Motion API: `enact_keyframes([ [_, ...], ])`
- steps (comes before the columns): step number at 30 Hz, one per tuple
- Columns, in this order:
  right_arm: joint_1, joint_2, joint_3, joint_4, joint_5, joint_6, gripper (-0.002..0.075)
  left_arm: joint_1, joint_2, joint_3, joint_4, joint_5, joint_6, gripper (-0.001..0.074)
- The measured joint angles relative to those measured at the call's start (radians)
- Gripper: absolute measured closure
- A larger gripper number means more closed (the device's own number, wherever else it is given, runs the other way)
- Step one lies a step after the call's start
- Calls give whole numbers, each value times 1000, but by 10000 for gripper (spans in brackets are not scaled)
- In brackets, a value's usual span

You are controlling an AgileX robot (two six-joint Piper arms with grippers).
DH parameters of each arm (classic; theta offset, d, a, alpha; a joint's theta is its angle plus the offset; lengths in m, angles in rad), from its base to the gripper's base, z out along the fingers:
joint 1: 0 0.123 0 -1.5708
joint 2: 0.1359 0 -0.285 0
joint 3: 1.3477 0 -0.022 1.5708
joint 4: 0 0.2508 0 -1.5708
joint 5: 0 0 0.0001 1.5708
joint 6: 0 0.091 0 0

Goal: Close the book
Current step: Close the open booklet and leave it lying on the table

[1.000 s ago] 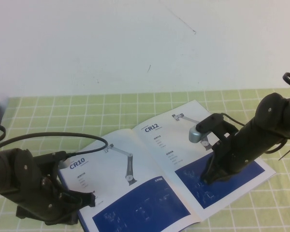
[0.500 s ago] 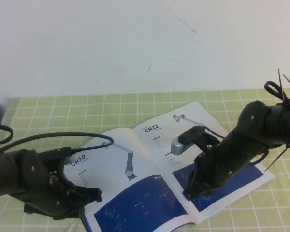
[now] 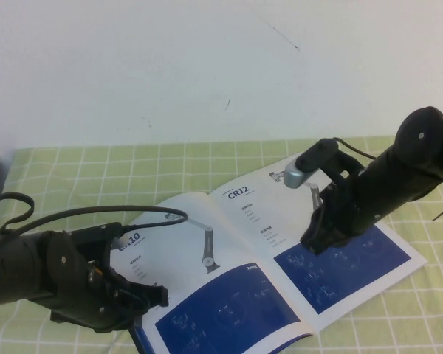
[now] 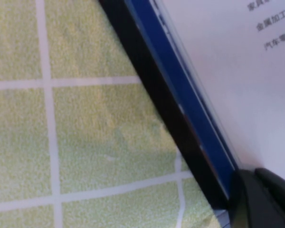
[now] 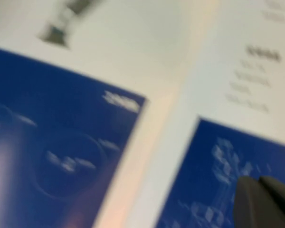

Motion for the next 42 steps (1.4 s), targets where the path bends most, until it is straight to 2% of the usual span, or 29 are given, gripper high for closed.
enact_keyframes([
  [4,-39,64,0,-68,32,34,729,0,0,0,0,4,16,738],
  [9,-48,132,-9,-72,69,39,728,0,0,0,-27,8,27,738],
  [17,-58,148,-15,-28,86,27,728,-80,20,-21,-244,-80,169,738],
  [25,-57,184,-1,242,181,-135,728,-152,79,-222,-279,-81,251,738],
  [27,-50,183,1,259,198,-161,728,-153,103,-282,-279,-66,274,738],
  [34,-101,15,-32,144,166,-104,728,-153,142,-412,-279,24,356,738],
  [37,-139,-113,-70,134,163,-97,728,-153,142,-438,-277,59,393,738],
  [42,-148,-246,-86,147,208,-139,728,-154,143,-455,-260,126,475,738],
])
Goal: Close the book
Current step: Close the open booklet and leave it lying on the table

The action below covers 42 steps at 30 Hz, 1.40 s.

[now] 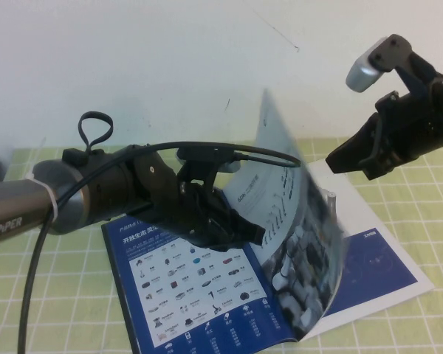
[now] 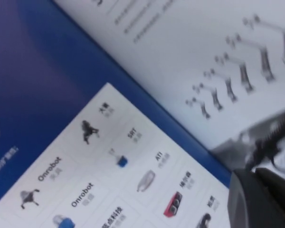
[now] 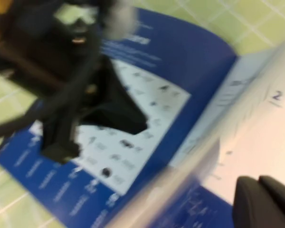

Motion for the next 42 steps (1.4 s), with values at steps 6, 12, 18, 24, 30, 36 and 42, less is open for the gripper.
enact_keyframes([
  [6,21,22,0,3,72,-15,728,-4,-32,-13,161,91,-59,738],
  [12,91,41,0,-21,59,-24,728,-4,-79,-13,599,209,-469,738],
  [18,178,41,0,-32,44,-39,728,-4,-81,-13,871,391,-692,738],
  [24,233,111,0,-224,-17,31,728,-4,-81,-13,900,470,-719,738],
  [30,202,277,0,-448,-35,205,728,-4,-81,-13,911,470,-748,738],
  [36,156,359,0,-461,-49,232,728,36,-81,60,908,436,-782,738],
  [42,120,378,0,-444,-59,255,728,118,-74,169,806,327,-750,738],
])
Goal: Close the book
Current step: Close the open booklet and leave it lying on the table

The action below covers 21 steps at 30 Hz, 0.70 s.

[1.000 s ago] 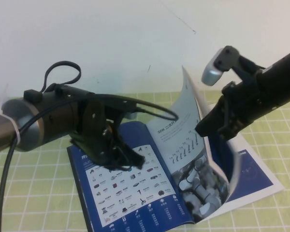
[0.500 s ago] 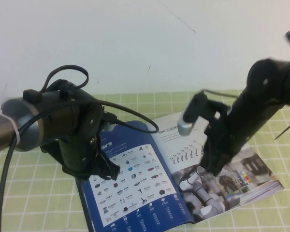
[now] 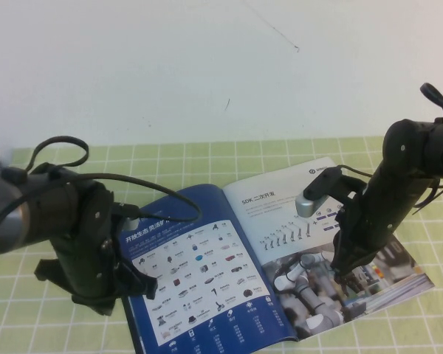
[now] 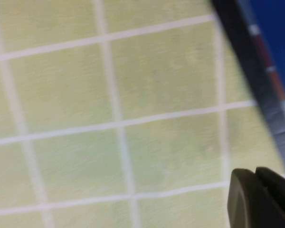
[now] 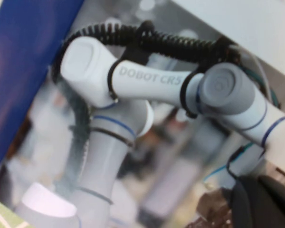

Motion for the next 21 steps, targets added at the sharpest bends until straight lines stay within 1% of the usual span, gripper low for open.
enact_keyframes([
  [6,-2,17,-10,15,9,4,728,-1,24,7,-68,-81,37,738],
  [15,-10,19,-12,41,9,4,728,-3,82,-1,-95,-89,50,738],
  [18,-12,23,-12,67,7,4,728,-3,84,-3,-134,-91,80,738],
  [21,-12,27,-14,116,2,0,728,3,86,-3,-224,-116,151,738],
])
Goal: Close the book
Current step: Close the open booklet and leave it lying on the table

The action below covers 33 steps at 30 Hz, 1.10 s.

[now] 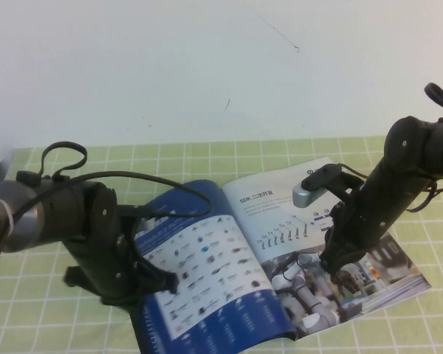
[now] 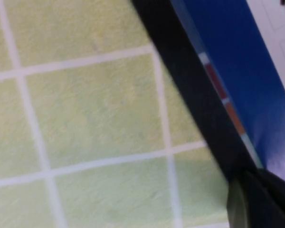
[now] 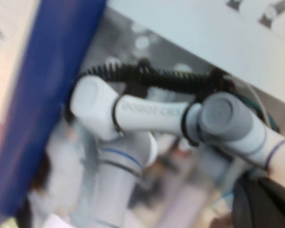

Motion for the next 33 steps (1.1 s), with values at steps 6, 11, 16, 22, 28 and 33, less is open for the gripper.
enact_keyframes([
  [6,0,18,2,173,-6,-59,728,-51,19,0,-342,-176,215,738],
  [11,2,29,6,293,17,-139,728,-113,33,-15,-515,-274,352,738],
  [16,-10,-64,8,276,12,-154,728,-160,39,-65,-580,-287,455,738],
  [22,-66,-342,8,276,-2,-168,728,-172,39,-119,-610,-301,515,738],
  [28,-70,-450,8,276,93,-206,728,-174,39,-188,-660,-320,576,738],
  [33,-70,-414,14,276,131,-214,729,-174,39,-218,-625,-265,589,738],
])
